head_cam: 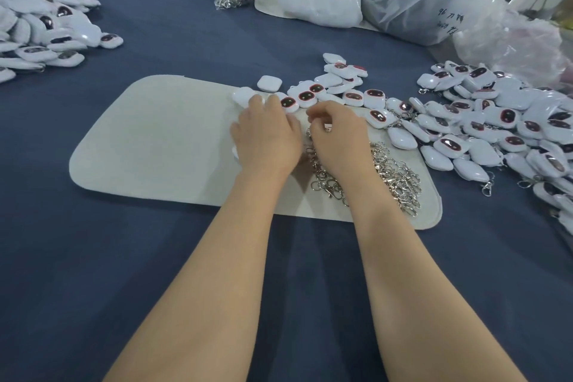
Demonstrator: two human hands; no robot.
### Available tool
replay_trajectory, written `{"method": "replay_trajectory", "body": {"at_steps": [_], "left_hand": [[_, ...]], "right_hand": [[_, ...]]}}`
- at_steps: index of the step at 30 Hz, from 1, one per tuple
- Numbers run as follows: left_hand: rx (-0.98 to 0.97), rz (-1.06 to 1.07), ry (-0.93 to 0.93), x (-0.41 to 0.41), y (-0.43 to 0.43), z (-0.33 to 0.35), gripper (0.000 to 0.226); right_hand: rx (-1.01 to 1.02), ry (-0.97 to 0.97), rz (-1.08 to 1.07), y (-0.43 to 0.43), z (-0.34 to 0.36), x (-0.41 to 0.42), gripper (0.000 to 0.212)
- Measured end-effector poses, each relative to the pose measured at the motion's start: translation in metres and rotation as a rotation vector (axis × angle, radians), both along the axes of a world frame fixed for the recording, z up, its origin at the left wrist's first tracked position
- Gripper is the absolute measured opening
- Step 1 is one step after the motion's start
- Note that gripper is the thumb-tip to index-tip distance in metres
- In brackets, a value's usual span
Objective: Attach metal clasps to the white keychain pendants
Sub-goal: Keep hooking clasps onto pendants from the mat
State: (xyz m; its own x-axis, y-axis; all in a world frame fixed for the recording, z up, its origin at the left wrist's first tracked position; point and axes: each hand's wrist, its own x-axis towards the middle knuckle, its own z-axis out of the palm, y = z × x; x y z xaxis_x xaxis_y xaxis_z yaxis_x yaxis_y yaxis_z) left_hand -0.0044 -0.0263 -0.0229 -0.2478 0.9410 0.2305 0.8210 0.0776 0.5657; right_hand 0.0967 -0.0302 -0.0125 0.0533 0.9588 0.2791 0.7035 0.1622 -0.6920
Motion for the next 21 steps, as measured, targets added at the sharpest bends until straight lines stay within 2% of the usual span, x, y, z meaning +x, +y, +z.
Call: {"method": "replay_trajectory", "body": {"at_steps": [2,4,6,9,11,14,18,21], "left_hand": [[0.13,-0.096,-0.38,0.007,0.0,0.006,0.033],[0.246,-0.095,-0.718,0.01,-0.002,0.013,0.03],[0.309,-0.004,-0.939,0.008,-0.003,0.018,0.027],[0.319,0.119,-1.198,0.002,-0.002,0.023,0.023],[0.337,0.159,-1.236,-0.002,0.0,0.023,0.023],[0.353,0.169,-1.212,-0.001,0.0,0.022,0.022],[0.317,0.22,-1.252,-0.003,0.003,0.02,0.022],[0.264,0.263,-1.318,-0.006,0.006,0.017,0.024]], "right_hand": [[-0.038,-0.028,0.038,-0.001,0.003,0.001,0.026],[-0.084,-0.044,0.099,-0.004,0.004,0.0,0.026],[-0.119,-0.091,0.178,-0.006,0.006,-0.002,0.026],[-0.169,-0.311,0.251,-0.006,0.006,-0.005,0.039],[-0.175,-0.374,0.236,-0.006,0.005,-0.007,0.045],[-0.113,-0.362,0.193,-0.005,0.001,-0.009,0.039],[-0.024,-0.237,0.124,-0.003,-0.003,-0.013,0.028],[-0.052,-0.326,0.139,-0.003,-0.006,-0.014,0.035]]}}
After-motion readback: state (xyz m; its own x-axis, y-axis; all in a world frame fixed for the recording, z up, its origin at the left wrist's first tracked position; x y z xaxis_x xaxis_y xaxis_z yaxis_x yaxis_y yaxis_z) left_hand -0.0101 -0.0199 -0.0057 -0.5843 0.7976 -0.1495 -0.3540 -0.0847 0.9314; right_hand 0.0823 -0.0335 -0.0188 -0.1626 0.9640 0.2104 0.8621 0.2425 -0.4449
